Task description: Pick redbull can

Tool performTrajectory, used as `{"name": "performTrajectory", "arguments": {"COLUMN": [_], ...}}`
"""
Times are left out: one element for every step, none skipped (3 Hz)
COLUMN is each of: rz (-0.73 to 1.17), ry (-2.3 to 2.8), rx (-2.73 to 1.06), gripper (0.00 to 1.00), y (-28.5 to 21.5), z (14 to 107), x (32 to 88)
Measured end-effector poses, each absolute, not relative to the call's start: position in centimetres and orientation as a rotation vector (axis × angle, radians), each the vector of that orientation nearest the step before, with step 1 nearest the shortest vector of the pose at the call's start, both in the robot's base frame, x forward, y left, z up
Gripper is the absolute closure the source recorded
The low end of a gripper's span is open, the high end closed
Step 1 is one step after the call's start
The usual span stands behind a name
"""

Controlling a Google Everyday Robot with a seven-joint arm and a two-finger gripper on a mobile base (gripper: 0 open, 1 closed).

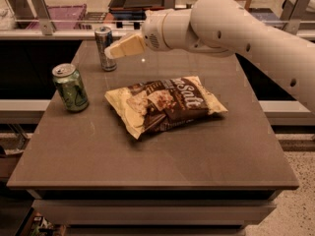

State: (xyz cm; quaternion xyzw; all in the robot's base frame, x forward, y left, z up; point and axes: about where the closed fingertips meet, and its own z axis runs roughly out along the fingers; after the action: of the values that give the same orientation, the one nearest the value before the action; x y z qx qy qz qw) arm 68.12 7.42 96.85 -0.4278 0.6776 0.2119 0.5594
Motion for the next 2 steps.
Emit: {"name": "performTrajectory", "arguments": {"rz": [0.54,0.616], "ry": [1.613,1.623], "rx": [-1.004,-0.994], "gripper": [0.0,0.0], "y": [7.8,8.9], "z": [95.8,93.7], "x": [68.8,70.2]}}
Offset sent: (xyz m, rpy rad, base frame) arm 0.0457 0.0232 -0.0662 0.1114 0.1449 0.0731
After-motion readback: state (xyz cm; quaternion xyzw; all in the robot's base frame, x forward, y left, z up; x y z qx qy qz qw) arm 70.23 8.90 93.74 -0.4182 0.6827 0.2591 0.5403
